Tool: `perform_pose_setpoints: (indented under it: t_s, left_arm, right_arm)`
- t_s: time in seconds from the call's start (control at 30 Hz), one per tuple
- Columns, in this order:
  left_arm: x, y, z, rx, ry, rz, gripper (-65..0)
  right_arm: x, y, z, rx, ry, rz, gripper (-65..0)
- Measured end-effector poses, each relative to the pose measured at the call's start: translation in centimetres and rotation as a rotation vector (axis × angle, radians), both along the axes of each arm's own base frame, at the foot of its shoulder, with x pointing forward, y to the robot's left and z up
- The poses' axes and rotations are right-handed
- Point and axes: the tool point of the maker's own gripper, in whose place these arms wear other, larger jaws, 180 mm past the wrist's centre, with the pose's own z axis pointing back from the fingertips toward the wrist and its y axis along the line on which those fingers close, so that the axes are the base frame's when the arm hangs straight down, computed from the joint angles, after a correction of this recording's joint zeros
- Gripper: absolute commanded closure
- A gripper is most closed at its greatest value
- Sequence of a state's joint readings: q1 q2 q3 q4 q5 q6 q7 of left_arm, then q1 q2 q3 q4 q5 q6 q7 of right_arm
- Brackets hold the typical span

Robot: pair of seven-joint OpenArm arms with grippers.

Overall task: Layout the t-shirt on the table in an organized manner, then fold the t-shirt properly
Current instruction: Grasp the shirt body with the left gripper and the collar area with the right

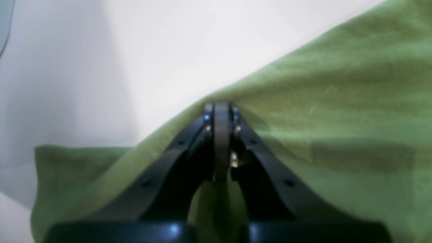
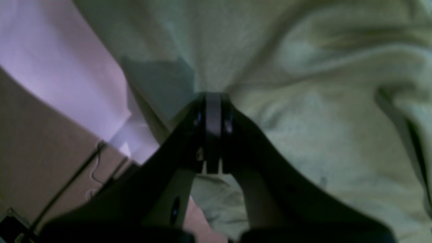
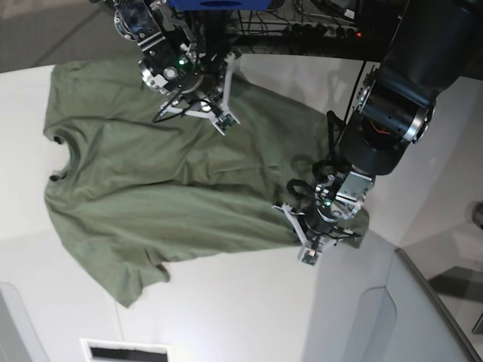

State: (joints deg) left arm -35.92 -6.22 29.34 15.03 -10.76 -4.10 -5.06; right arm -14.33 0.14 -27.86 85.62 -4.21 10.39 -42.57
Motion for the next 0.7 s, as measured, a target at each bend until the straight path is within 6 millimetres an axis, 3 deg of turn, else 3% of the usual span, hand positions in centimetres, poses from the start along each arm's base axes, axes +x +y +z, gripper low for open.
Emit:
perform_pose_setpoints:
  t_s: [0.17,0.27,0.33,0.5,0.63,0.7]
  left_arm:
    - [3.8,0.3,3.9,0.0,-0.086,0.016,0.0]
    - [5.8,-0.2,6.4,-0.009,-0.142,0.007,0.0]
    - [5.9,-1.0,6.8,-0.017,-0.143,-0.003,0.0]
    - [1.9,-4.6,4.6,-0.034,-0.033,-0.065,0.0]
    - [-2.0,-7.5,3.5,-0.068,0.011,-0.137,0.0]
    - [-3.3,-7.5,2.4,-0.069,0.04,-0.139,0.0]
  right_arm:
    - [1.0,-0.4,0.5,-0.02,-0.013,0.001,0.0]
    - [3.5,-0.3,1.7,-0.015,-0.07,0.001,0.0]
    - [5.3,-0.4,2.9,-0.01,-0.118,-0.014,0.0]
    - [7.0,-2.6,4.2,-0.074,-0.136,-0.009,0.0]
    - [10.0,-8.7,4.8,-0.126,-0.164,-0.199,0.0]
    - [10.6,-11.3,5.0,-0.154,-0.173,-0.265,0.0]
